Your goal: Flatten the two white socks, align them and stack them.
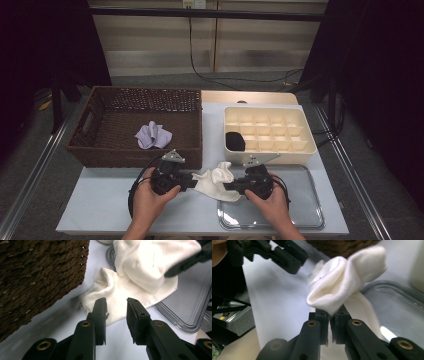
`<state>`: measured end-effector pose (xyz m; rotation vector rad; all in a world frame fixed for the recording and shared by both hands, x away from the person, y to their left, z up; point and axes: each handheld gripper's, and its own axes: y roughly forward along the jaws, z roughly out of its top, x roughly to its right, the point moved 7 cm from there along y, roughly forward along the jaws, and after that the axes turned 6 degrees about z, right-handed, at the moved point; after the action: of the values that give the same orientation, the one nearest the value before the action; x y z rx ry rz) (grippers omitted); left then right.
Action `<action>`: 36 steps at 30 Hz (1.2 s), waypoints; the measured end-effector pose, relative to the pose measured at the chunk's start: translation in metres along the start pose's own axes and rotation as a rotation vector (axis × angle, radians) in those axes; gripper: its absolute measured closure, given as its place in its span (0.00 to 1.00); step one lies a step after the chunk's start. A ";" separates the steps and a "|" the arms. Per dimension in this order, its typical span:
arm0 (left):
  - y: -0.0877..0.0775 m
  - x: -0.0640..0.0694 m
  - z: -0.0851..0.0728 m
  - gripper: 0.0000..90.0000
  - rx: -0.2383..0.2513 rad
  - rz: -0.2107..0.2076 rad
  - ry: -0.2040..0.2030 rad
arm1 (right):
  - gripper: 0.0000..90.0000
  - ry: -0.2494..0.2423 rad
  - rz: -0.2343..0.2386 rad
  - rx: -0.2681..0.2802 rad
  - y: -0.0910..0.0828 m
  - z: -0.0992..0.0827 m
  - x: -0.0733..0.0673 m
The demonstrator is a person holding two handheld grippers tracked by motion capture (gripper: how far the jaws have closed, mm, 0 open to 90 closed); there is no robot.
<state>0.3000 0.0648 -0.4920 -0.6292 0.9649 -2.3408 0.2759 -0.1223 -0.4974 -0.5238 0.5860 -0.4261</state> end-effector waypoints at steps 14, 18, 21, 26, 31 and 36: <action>0.002 0.002 0.000 0.76 -0.010 -0.006 0.006 | 0.61 0.086 -0.240 0.027 -0.042 -0.016 0.037; 0.001 0.003 0.000 0.76 -0.013 -0.013 0.011 | 0.52 0.056 -0.301 0.062 -0.056 -0.007 0.036; 0.002 0.003 0.000 0.76 -0.010 -0.015 0.011 | 0.45 0.027 -0.320 0.070 -0.058 0.002 0.033; 0.004 0.002 -0.002 0.76 -0.014 -0.006 0.006 | 0.47 -0.011 -0.324 -0.018 -0.032 0.008 0.035; 0.007 -0.003 -0.004 0.75 -0.022 0.006 0.014 | 0.50 -0.014 -0.312 -0.092 -0.002 0.000 0.048; 0.010 -0.010 -0.007 0.74 -0.023 0.042 0.004 | 0.86 -0.044 -0.306 -0.108 -0.002 -0.007 0.051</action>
<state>0.3061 0.0680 -0.5056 -0.6074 0.9984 -2.2985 0.3096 -0.1519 -0.5218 -0.7283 0.4892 -0.6740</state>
